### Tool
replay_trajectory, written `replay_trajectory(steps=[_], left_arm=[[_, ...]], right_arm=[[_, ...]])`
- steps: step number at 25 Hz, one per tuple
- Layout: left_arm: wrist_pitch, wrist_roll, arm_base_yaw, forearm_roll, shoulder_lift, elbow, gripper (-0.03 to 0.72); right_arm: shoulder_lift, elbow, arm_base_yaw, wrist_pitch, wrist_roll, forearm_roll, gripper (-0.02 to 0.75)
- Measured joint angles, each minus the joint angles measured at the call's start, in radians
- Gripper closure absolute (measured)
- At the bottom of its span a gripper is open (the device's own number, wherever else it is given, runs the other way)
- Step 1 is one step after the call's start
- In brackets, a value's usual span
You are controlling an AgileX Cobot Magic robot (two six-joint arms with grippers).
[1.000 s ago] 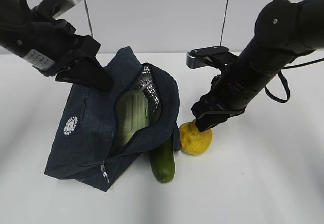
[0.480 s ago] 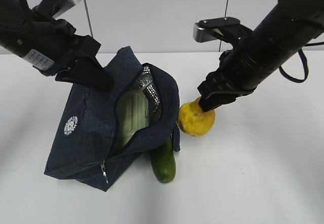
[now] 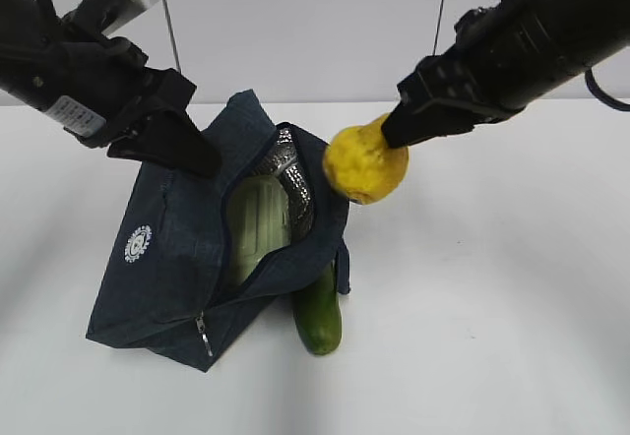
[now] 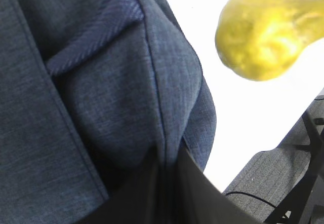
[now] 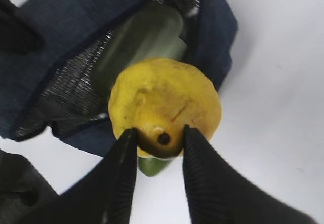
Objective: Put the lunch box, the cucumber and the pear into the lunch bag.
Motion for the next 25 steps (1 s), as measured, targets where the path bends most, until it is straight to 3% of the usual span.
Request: replay_trajectory(steps=[6, 21, 25], left_arm=[[-0.001, 0.000, 0.000, -0.002, 0.000, 0.000, 0.687], [-0.016, 0.000, 0.000, 0.002, -0.050, 0.000, 0.687], [-0.015, 0.000, 0.000, -0.002, -0.050, 0.000, 0.687]], right_arm=[[0.027, 0.002, 0.000, -0.057, -0.171, 0.283, 0.502], [0.249, 0.002, 0.000, -0.141, -0.491, 0.695, 0.505], [0.288, 0.002, 0.000, -0.141, -0.535, 0.744, 0.500]])
